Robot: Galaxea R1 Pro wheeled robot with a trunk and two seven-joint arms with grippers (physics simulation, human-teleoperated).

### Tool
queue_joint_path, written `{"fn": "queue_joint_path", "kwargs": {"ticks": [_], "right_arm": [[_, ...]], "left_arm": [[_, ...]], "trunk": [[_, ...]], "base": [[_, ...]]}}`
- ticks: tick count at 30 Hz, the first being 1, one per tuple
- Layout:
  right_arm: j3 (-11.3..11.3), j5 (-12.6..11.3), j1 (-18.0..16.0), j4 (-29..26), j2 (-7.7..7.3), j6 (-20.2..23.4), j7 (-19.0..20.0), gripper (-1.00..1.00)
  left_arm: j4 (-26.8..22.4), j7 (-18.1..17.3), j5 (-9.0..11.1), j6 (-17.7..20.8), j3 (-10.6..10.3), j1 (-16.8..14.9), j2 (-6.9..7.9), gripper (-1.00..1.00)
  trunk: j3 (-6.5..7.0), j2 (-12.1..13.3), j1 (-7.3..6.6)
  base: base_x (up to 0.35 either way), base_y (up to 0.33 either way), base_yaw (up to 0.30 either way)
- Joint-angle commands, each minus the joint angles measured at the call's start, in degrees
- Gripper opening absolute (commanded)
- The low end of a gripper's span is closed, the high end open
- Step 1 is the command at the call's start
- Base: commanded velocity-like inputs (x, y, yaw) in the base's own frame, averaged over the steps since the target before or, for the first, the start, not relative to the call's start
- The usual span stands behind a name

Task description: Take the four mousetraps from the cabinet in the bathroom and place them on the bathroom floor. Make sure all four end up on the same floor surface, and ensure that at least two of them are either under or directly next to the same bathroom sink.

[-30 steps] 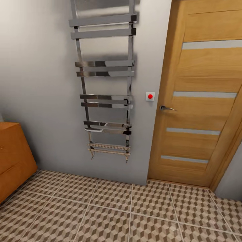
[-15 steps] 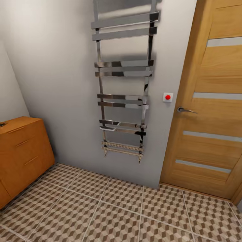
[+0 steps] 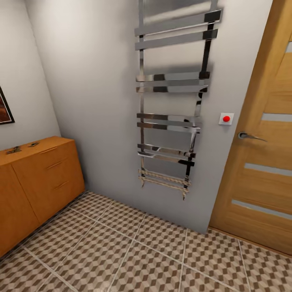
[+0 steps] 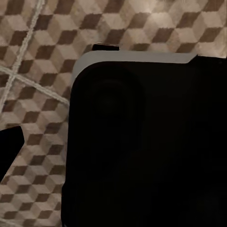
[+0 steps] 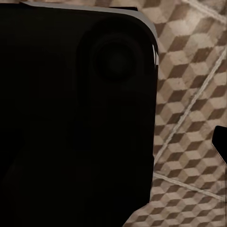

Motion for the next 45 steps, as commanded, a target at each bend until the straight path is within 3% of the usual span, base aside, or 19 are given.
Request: {"fn": "queue_joint_path", "kwargs": {"ticks": [1,5,9,45], "right_arm": [[0.0,0.0,0.0,0.0,0.01,-0.2,0.0,1.0],[0.0,0.1,0.0,0.0,0.06,-0.2,0.0,1.0],[0.0,0.1,0.0,0.0,0.07,-0.2,0.0,1.0],[0.0,0.1,0.0,0.0,0.0,-0.2,0.0,1.0]], "left_arm": [[0.0,0.0,1.1,-0.1,0.0,0.0,0.01,1.0],[0.0,-0.2,3.3,-0.1,-0.1,0.0,0.06,1.0],[0.0,-0.2,3.9,-0.1,-0.1,0.0,0.07,1.0],[0.0,-0.2,4.3,0.0,-0.1,0.0,0.17,1.0]], "trunk": [[-0.05,0.0,0.0],[-0.05,0.0,0.0],[-0.05,0.0,0.0],[-0.05,0.0,0.0]], "base": [[0.0,0.0,0.274],[0.0,0.0,0.274],[0.0,0.0,0.274],[0.0,0.0,0.274]]}}
